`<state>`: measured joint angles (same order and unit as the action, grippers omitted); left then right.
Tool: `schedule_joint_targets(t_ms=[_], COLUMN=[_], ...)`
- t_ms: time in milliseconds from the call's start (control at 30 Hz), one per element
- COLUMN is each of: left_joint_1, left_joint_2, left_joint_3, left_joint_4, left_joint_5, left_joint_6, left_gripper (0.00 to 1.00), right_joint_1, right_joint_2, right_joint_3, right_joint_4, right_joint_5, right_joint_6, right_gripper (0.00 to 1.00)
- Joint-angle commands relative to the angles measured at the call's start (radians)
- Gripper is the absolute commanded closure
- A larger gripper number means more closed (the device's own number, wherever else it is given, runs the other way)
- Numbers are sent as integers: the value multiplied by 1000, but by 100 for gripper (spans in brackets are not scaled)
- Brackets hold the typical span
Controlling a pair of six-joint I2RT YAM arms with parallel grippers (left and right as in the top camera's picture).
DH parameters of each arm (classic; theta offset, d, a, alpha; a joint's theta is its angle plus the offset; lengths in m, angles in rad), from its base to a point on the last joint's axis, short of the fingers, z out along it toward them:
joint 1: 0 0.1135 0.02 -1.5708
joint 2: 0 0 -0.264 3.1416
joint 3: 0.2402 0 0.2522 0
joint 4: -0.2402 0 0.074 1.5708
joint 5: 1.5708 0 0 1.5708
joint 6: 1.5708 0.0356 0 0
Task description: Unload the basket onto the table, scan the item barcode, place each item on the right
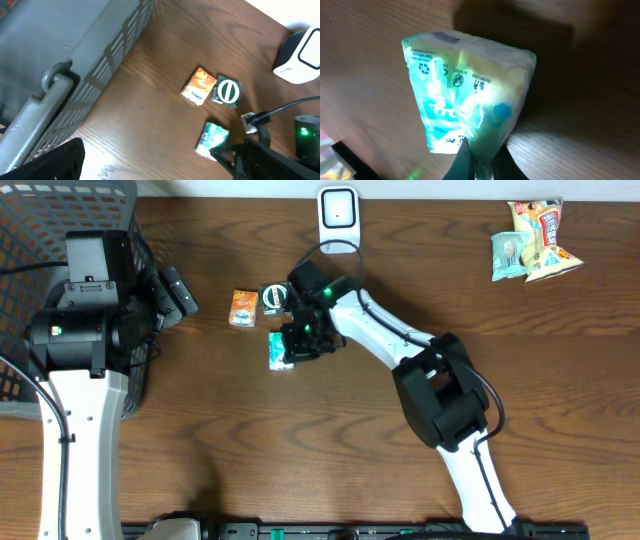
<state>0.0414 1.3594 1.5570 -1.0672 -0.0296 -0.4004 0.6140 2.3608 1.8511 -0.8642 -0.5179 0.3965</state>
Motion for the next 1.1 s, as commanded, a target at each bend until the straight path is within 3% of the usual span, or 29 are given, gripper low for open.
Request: schedule_joint_targets(t_ms=[0,333,567,833,1067], left_joint_1=[4,4,4,4,4], left_joint_2=[-6,-6,-6,-6,-6], left_joint_3=[0,0,0,0,0], left_joint_4=[-2,-2,-2,-2,-2], left_joint_5=[-5,-5,-5,-5,-5], left_joint_6=[-9,-9,-9,-9,-9], left_gripper=[2,3,2,2,2], right_joint_1=[-81,-300,-439,-539,-587], right_joint_2=[-5,-27,-27,-27,-27], right_joint_3=[-13,-13,-13,-13,-13], right_joint_4=[-8,-101,-209,-330,-281], right_joint_5=[-121,-728,-792,-925,-1039], right_joint_6=[-112,-602,-710,-1017,-1027], right_gripper=[99,99,99,99,99])
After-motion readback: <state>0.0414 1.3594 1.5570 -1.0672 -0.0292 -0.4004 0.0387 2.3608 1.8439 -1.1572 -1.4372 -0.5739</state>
